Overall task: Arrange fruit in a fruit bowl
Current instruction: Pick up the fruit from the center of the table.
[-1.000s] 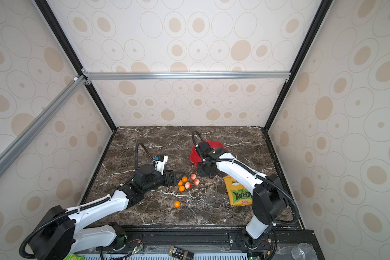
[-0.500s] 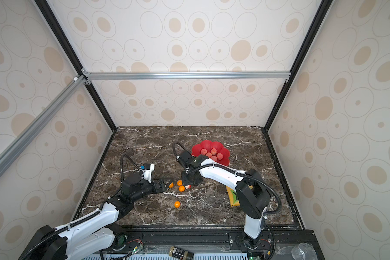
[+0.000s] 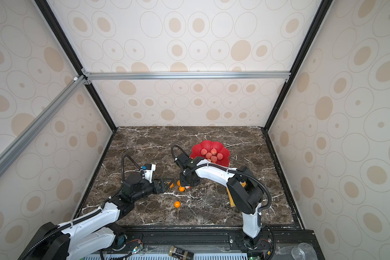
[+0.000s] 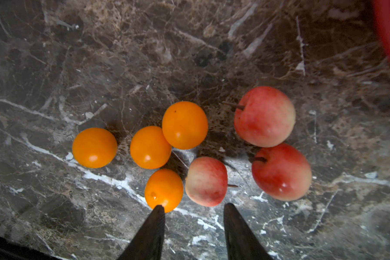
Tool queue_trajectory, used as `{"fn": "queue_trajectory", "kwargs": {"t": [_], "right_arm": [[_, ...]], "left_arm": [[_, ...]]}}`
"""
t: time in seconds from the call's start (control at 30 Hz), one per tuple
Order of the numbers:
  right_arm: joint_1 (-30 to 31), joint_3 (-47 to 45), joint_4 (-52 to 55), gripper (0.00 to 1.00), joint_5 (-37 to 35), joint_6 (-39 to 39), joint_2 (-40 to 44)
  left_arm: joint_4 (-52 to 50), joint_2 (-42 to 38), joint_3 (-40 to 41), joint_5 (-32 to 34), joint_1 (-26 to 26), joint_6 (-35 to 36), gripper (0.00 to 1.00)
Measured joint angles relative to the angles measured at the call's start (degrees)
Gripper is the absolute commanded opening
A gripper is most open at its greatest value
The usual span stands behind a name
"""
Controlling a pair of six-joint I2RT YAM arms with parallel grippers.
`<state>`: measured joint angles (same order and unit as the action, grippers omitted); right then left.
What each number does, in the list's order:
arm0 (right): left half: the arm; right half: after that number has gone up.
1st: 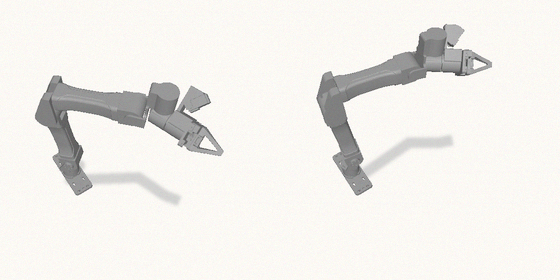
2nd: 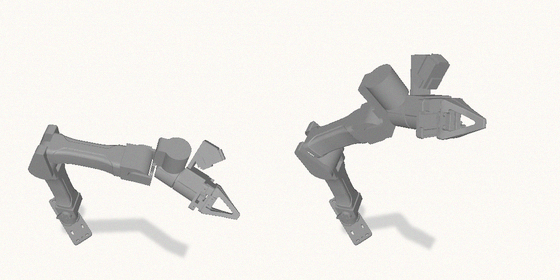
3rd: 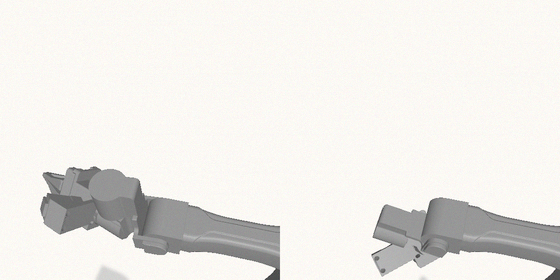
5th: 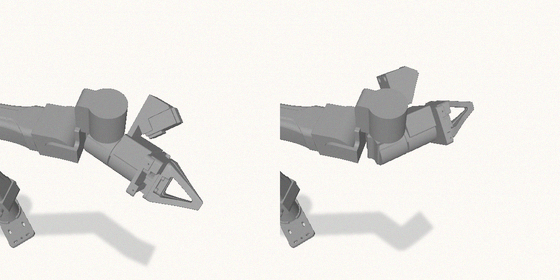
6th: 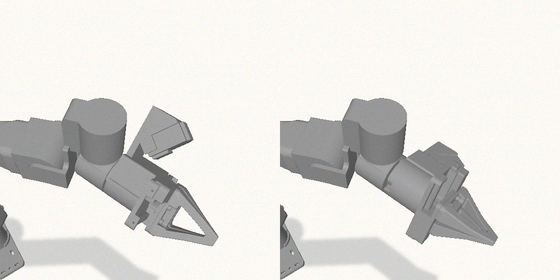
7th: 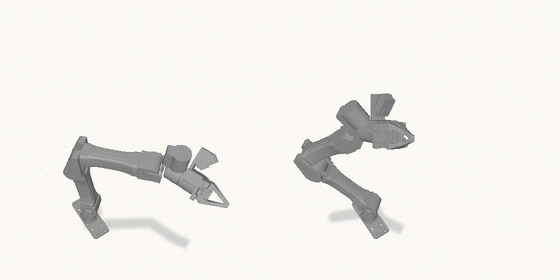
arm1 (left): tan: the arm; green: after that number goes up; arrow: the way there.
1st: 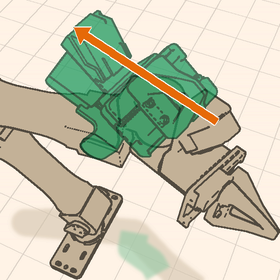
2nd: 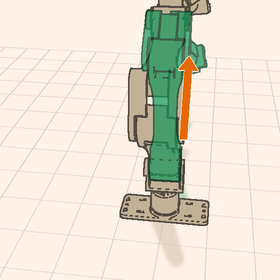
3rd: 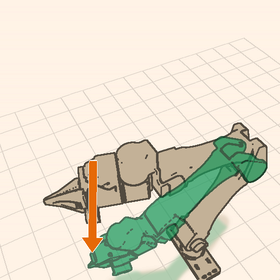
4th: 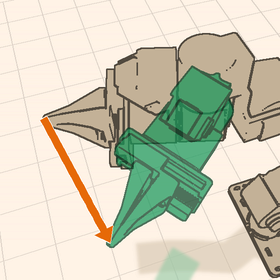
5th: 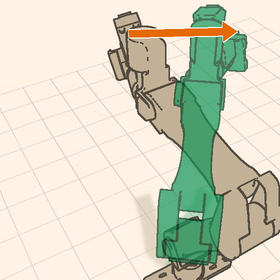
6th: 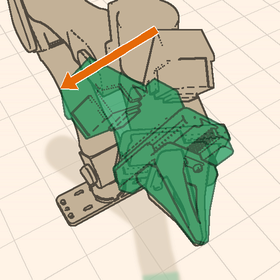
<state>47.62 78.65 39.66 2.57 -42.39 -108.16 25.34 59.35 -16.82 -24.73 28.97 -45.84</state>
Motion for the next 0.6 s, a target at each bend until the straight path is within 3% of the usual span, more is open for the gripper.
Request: {"fn": "queue_trajectory", "kwargs": {"t": [0.6], "right_arm": [[0.0,1.7,0.0,0.46,-1.5,-0.4,-3.5]], "left_arm": [[2.6,1.0,0.0,-0.9,0.0,-0.3,0.99]]}}
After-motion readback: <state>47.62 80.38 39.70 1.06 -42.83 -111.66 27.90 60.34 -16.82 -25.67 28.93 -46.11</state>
